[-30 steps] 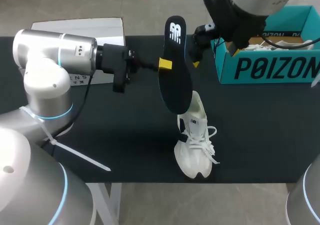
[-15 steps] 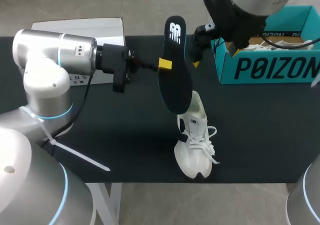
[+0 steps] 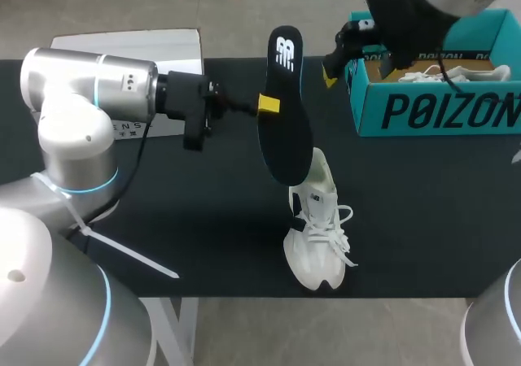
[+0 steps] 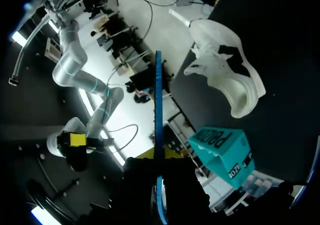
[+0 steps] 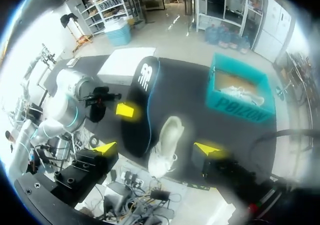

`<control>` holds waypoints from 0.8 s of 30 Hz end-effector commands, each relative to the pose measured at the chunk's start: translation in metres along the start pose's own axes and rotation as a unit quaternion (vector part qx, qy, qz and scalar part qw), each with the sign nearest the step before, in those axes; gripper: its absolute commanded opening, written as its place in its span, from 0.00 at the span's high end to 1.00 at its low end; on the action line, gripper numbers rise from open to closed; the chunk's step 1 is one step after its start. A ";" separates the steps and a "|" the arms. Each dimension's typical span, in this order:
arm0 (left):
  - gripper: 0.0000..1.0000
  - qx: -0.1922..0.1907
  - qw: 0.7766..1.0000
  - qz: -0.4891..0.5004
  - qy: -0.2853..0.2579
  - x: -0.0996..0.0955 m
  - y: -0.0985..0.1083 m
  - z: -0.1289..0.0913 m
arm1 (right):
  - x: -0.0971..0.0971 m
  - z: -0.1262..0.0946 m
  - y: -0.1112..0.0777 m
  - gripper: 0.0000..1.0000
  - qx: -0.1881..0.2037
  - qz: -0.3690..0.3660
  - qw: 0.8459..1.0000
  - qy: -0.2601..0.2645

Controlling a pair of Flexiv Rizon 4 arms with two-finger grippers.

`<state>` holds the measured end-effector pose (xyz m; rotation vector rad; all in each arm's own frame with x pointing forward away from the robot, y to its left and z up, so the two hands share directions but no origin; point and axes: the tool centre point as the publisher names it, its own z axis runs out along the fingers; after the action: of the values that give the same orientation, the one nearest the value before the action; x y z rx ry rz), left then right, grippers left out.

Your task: Take the shoe out of the shoebox, open the shoe tongue, remove and reinsert the insole, then place the shoe into the shoebox

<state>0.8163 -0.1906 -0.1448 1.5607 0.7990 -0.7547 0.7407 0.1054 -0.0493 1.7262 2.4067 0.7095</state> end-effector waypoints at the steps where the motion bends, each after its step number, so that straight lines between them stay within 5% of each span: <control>1: 1.00 -0.001 1.000 0.001 0.000 0.001 0.000 0.001 | -0.036 0.021 -0.021 0.00 -0.059 0.024 0.980 0.186; 18: 1.00 -0.001 1.000 0.001 0.000 0.001 0.000 0.001 | -0.025 0.057 -0.027 0.00 -0.109 0.030 0.918 0.379; 24: 1.00 -0.001 1.000 0.001 0.000 0.001 0.000 0.001 | -0.017 0.063 -0.020 0.00 -0.124 0.016 0.910 0.396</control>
<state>0.8162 -0.1904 -0.1448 1.5609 0.7991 -0.7546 0.7489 0.1002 -0.1084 1.6777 2.5205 1.5586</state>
